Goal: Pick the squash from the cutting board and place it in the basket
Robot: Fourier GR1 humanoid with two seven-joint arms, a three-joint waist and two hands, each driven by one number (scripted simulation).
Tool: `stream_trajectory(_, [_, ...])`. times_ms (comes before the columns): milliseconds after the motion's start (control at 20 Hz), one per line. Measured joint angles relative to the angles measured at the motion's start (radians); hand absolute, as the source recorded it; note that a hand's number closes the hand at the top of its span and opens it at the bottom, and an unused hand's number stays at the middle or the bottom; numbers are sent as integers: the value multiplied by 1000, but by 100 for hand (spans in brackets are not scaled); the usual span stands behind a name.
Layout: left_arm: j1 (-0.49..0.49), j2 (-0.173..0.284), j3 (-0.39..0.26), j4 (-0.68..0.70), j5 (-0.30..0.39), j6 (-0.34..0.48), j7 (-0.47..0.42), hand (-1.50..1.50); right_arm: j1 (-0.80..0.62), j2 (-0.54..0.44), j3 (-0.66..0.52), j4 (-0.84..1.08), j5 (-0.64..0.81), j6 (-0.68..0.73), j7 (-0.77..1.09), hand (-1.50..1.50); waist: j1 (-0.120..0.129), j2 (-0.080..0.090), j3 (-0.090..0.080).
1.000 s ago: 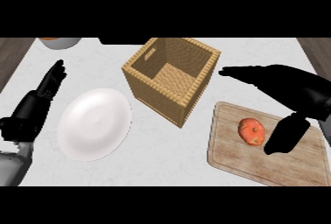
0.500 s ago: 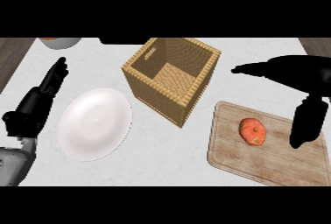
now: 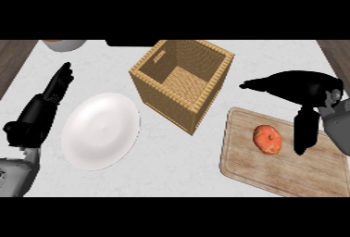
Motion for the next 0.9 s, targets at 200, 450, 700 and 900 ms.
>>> stream_trajectory(200, [-8,-14,11,-4,-17,-9,12,0,57,22,32,9,97,0,-42,-150,-3,0,0])
stream_trajectory(450, [1,-28,37,-2,-38,-28,7,0,118,20,51,44,241,-24,-157,-150,-3,-1,0])
stream_trajectory(700, [22,-51,53,-24,-62,-41,7,0,146,51,48,125,365,-80,-255,-150,-2,-1,0])
stream_trajectory(900, [1,-62,80,-3,-75,-62,4,0,161,65,25,158,434,-105,-323,-150,-5,-1,0])
